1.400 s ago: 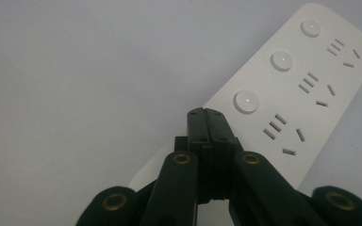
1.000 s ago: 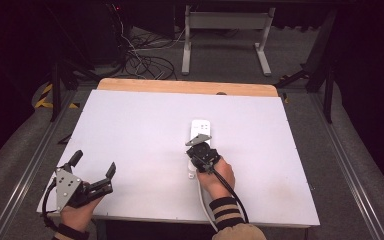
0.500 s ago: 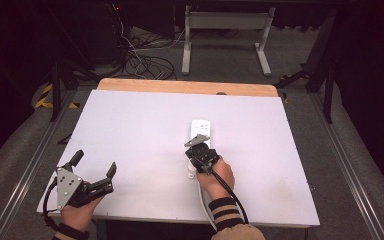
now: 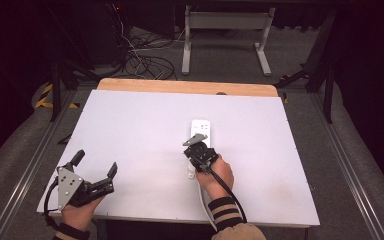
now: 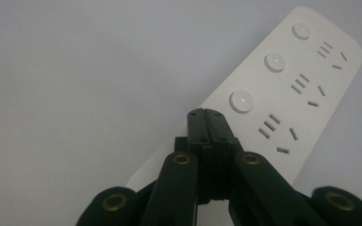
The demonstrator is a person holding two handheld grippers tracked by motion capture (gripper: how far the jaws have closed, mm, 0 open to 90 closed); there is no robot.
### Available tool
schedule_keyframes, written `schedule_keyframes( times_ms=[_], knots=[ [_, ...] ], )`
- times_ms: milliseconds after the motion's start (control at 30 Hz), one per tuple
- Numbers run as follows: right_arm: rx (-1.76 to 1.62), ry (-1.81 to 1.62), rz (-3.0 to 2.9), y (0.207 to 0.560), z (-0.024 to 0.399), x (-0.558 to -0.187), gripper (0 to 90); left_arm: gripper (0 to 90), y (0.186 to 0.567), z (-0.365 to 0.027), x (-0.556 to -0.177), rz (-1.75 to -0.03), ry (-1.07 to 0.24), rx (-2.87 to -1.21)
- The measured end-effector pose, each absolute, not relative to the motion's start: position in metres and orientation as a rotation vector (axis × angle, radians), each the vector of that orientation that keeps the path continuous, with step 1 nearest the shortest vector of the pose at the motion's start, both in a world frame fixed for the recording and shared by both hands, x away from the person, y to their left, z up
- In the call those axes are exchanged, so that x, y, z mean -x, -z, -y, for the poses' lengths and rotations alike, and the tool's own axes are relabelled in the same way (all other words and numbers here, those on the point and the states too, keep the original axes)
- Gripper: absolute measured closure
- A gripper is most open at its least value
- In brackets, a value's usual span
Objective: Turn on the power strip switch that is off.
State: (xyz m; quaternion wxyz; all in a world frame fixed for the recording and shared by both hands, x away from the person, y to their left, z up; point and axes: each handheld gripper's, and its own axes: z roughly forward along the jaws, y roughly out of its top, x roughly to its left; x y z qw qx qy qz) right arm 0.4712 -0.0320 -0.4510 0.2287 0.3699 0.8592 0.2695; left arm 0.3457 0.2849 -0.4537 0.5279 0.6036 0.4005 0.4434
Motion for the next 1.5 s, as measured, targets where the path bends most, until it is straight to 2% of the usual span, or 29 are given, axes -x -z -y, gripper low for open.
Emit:
schedule_keyframes(
  times_ms=[367,500,600,700,1033,1300,1500],
  knots=[
    [-1.017,-0.757,-2.367,0.451,0.034,-0.470,90.0,0.3,0.454,-0.284,-0.346,-0.954,-1.064,-1.446],
    [-0.957,-0.894,-2.278,0.447,0.041,-0.465,90.0,0.4,0.454,-0.285,-0.346,-0.951,-1.066,-1.442],
    [-0.932,-1.150,-2.092,0.433,0.066,-0.456,90.0,0.4,0.454,-0.286,-0.347,-0.959,-1.062,-1.432],
    [-0.917,-1.241,-2.009,0.427,0.083,-0.453,90.0,0.4,0.454,-0.286,-0.346,-0.953,-1.067,-1.426],
    [-0.822,-1.512,-1.667,0.401,0.186,-0.419,90.0,0.7,0.454,-0.287,-0.346,-0.963,-1.080,-1.418],
    [-0.832,-1.668,-1.443,0.417,0.253,-0.387,90.0,0.7,0.451,-0.288,-0.345,-0.969,-1.092,-1.388],
    [-0.870,-1.635,-1.379,0.430,0.265,-0.384,90.0,0.8,0.451,-0.288,-0.344,-0.959,-1.109,-1.382]
  ],
)
